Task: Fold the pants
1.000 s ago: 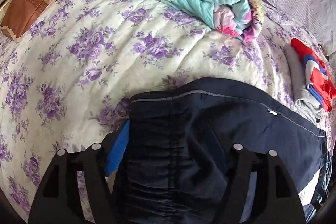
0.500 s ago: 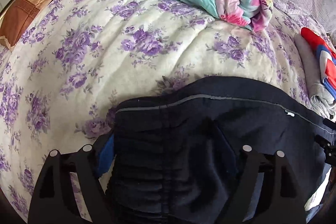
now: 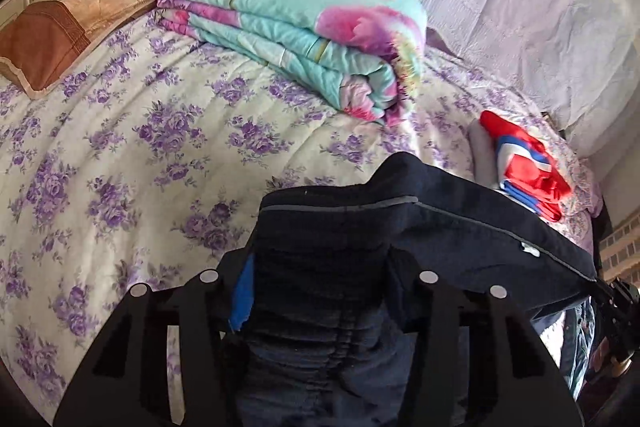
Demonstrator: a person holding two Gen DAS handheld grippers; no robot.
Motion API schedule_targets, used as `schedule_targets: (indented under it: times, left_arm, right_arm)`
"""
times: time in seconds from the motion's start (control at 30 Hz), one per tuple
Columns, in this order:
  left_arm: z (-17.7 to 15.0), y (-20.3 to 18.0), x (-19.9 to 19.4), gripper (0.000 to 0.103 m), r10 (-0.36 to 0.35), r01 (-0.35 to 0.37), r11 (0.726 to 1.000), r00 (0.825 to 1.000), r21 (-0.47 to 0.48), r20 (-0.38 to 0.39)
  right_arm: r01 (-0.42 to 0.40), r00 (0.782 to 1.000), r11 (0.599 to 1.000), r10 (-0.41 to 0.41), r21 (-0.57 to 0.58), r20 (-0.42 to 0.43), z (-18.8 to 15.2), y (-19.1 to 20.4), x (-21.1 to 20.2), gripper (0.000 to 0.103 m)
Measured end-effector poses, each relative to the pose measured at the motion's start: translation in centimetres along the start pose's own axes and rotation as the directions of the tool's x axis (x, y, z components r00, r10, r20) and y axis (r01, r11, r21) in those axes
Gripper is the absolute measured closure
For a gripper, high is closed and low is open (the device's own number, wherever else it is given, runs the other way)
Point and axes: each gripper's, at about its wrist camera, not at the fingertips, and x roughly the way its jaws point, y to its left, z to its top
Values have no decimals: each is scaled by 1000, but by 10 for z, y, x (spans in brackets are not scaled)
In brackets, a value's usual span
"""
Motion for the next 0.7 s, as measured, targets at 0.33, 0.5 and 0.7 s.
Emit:
schedule_targets:
  times: [0.33, 0.5, 0.7]
  left_arm:
    - [-135, 62, -74, 12, -171, 150, 974, 978, -170, -116]
    - [-168, 69, -78, 12, -262, 218, 935, 956, -281, -130]
    - [-151, 58, -90, 12, -334, 296, 892, 941, -341, -57]
  right_arm:
    - [-252, 968, 963, 249, 95, 40, -175, 116, -45, 95]
    - [-311, 950, 918, 288, 246, 124, -205, 103, -30, 95]
    - [-305, 950, 924, 281, 228, 132, -210, 108, -31, 95]
